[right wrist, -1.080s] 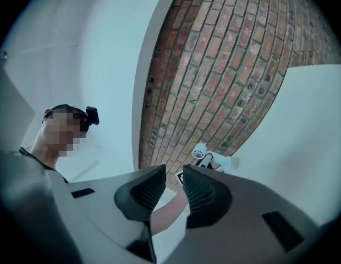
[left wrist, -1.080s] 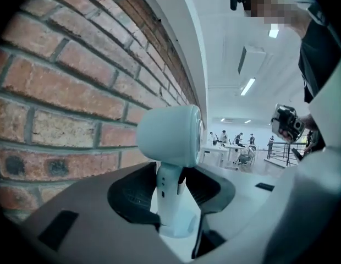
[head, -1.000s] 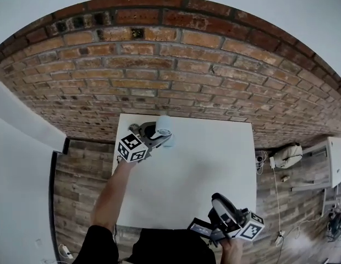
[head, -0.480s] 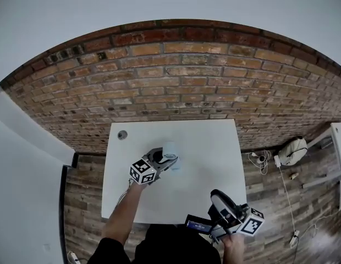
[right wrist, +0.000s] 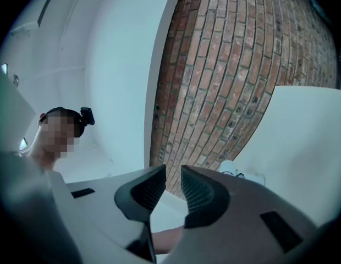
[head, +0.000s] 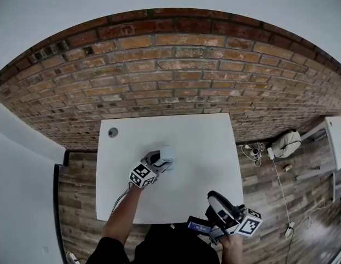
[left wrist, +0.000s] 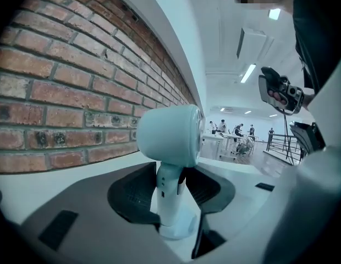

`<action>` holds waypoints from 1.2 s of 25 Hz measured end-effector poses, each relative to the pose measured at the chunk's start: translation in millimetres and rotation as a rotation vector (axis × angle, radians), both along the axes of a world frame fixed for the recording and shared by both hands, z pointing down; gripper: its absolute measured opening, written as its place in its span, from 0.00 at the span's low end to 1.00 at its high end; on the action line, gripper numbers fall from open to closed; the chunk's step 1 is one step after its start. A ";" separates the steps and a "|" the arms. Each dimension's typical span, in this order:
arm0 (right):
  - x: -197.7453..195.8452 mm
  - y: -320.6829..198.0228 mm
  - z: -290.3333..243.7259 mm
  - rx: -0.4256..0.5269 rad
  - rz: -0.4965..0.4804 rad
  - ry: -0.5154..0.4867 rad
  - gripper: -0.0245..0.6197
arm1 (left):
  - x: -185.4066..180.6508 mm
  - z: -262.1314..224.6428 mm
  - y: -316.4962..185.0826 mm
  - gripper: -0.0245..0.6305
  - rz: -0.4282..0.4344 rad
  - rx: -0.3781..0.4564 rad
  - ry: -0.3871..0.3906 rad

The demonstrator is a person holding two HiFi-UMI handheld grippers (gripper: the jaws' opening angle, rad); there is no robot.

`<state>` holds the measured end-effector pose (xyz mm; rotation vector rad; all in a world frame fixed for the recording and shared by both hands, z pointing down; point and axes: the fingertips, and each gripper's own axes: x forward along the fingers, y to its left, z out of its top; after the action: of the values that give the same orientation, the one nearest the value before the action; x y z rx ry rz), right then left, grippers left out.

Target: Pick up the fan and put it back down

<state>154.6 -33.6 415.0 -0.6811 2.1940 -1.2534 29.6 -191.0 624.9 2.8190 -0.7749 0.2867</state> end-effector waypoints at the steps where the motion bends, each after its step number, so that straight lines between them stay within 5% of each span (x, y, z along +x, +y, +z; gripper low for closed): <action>1: -1.4 -1.9 1.1 -0.005 0.004 0.008 0.17 | 0.2 4.5 -0.2 0.31 0.012 0.006 -0.011; 9: -21.0 -9.2 5.6 -0.026 0.014 0.055 0.17 | 0.5 20.3 2.2 0.31 0.038 0.103 -0.098; 16: -33.7 -13.5 6.1 -0.030 0.018 0.065 0.17 | 0.6 20.6 2.4 0.31 0.019 0.105 -0.080; 19: -38.2 -12.9 5.9 -0.029 0.018 0.072 0.17 | -4.4 19.1 2.6 0.46 0.026 0.104 -0.068; 23: -36.7 -7.4 7.4 -0.034 0.022 0.075 0.17 | -30.6 23.1 13.8 0.51 -0.042 0.056 -0.051; 27: -28.9 -2.2 12.8 -0.032 0.015 0.060 0.17 | -63.2 10.2 41.2 0.51 -0.175 -0.018 0.052; 30: -22.7 2.4 8.2 -0.005 -0.009 0.028 0.17 | -75.8 -12.0 76.0 0.50 -0.244 -0.060 0.197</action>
<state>132.0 -31.2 423.2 -0.6953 2.2192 -1.2610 -46.2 -115.0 612.9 2.6106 -1.0311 -0.0070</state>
